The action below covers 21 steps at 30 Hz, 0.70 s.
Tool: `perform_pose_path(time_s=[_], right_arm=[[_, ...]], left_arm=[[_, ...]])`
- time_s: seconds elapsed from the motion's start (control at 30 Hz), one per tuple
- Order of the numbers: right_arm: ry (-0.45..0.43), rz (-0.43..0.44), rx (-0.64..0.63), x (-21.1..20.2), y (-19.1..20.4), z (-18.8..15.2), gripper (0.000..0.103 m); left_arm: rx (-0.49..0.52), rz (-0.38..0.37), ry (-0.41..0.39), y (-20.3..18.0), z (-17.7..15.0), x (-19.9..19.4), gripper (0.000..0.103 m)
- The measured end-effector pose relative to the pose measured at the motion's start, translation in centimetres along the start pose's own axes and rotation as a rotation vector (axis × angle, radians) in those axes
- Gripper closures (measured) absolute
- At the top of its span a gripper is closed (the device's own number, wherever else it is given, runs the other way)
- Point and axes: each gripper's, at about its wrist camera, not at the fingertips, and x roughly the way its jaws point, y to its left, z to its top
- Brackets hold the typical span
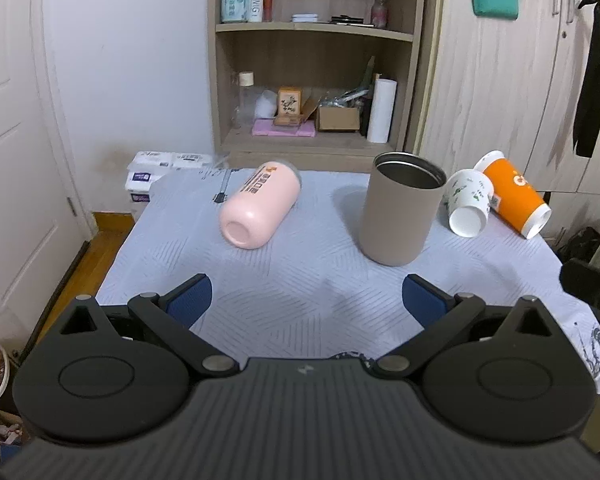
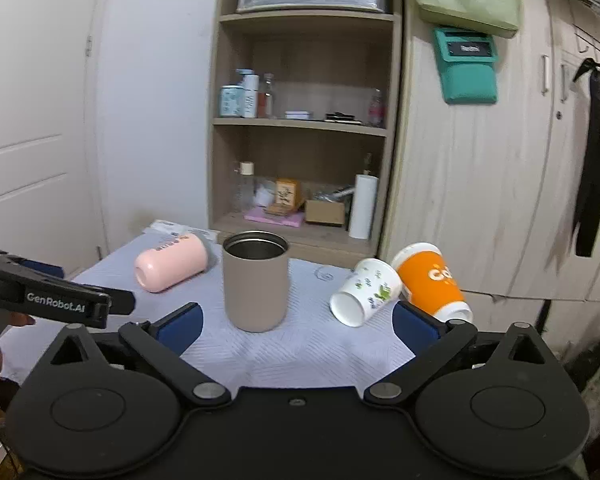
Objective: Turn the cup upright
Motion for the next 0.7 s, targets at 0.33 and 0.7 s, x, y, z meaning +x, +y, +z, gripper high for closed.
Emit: perform_pose_path(time_s=[0.33,0.7], right_arm=[[0.047,-0.025,0.033,1.1,0.5,-0.4,0.0],[0.09,-0.121,0.034,2.1,0.4,-0.6,0.0]], left_arm=[[-0.022,0.029,0.054,0.5,-0.1,1.0,0.0],[0.007,0.062,0.076,0.1,-0.4,0.6,0.0]])
